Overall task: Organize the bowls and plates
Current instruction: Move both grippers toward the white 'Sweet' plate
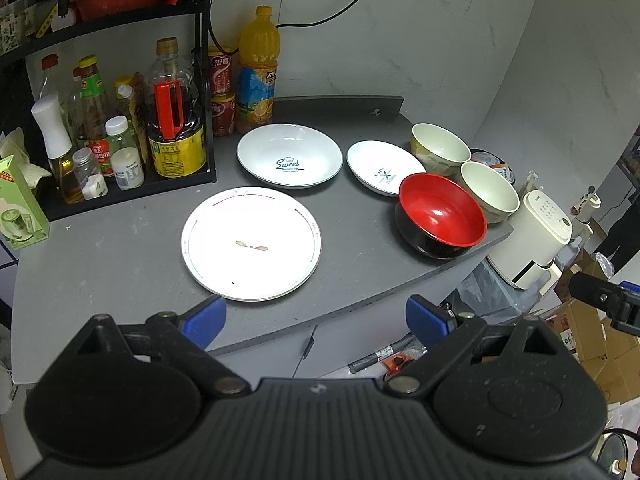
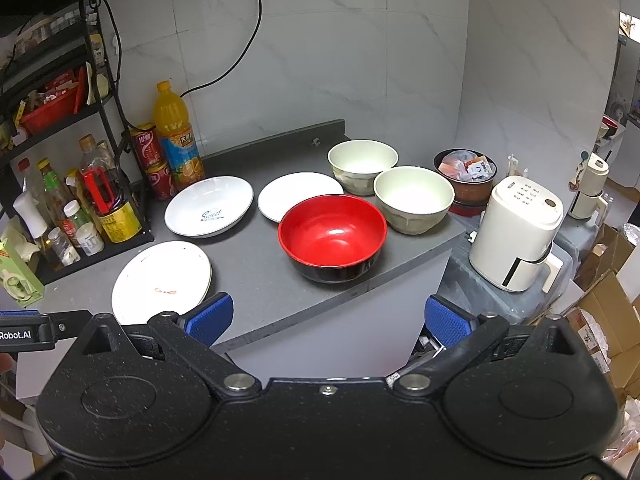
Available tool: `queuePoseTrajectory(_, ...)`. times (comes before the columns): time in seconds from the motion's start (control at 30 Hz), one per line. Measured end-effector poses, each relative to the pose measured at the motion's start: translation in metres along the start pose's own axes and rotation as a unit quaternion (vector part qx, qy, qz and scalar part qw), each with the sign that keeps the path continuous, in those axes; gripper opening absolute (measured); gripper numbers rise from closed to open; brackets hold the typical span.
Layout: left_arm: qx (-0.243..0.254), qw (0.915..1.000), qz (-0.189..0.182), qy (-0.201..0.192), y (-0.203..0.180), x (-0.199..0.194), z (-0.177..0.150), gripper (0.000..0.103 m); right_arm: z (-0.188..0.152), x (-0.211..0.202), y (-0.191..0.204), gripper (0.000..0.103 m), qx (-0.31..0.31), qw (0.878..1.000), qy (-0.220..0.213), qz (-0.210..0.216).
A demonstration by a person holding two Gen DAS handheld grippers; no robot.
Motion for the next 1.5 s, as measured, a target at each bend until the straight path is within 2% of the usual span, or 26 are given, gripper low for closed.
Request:
queuePoseTrajectory(0.5, -0.003, 0.9999, 0.011, 0.0, 0.001, 0.012, 0.01, 0.096, 0.005, 0.011, 0.003, 0.103, -0.01, 1.0, 0.003, 0.019)
queuePoseTrajectory(0.63, -0.015, 0.9997, 0.021, -0.002, -0.005, 0.016, 0.008, 0.096, 0.009, 0.014, 0.0, 0.103, -0.017, 0.999, -0.017, 0.045)
queuePoseTrajectory(0.73, -0.036, 0.9989, 0.029, -0.006, -0.01, 0.019, 0.005, 0.096, 0.012, 0.02, -0.004, 0.103, -0.046, 0.997, -0.026, 0.054)
queuePoseTrajectory(1.03, -0.09, 0.9937, 0.063, -0.021, -0.023, 0.032, -0.005, 0.096, 0.015, 0.039, -0.016, 0.103, -0.085, 0.988, -0.009, 0.128)
queuePoseTrajectory(1.27, -0.102, 0.9903, 0.088, -0.034, -0.031, 0.028, 0.003, 0.096, 0.024, 0.051, -0.016, 0.103, -0.104, 0.984, -0.004, 0.144)
queuePoseTrajectory(1.37, -0.099, 0.9905, 0.087, -0.038, -0.034, 0.028, 0.009, 0.095, 0.028, 0.058, -0.016, 0.103, -0.098, 0.982, 0.002, 0.162)
queuePoseTrajectory(1.5, -0.089, 0.9907, 0.096, -0.036, -0.035, 0.037, 0.018, 0.095, 0.033, 0.069, -0.014, 0.103, -0.102, 0.981, -0.003, 0.164)
Point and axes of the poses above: each gripper's, at about its wrist camera, not at the fingertips, and x roughly the way its jaws point, y to its left, z to its top, the point moved 5 cm from there along x, roughly the way its jaws point, and after that the axes turned 12 degrees about -x, right-handed, at the moved point
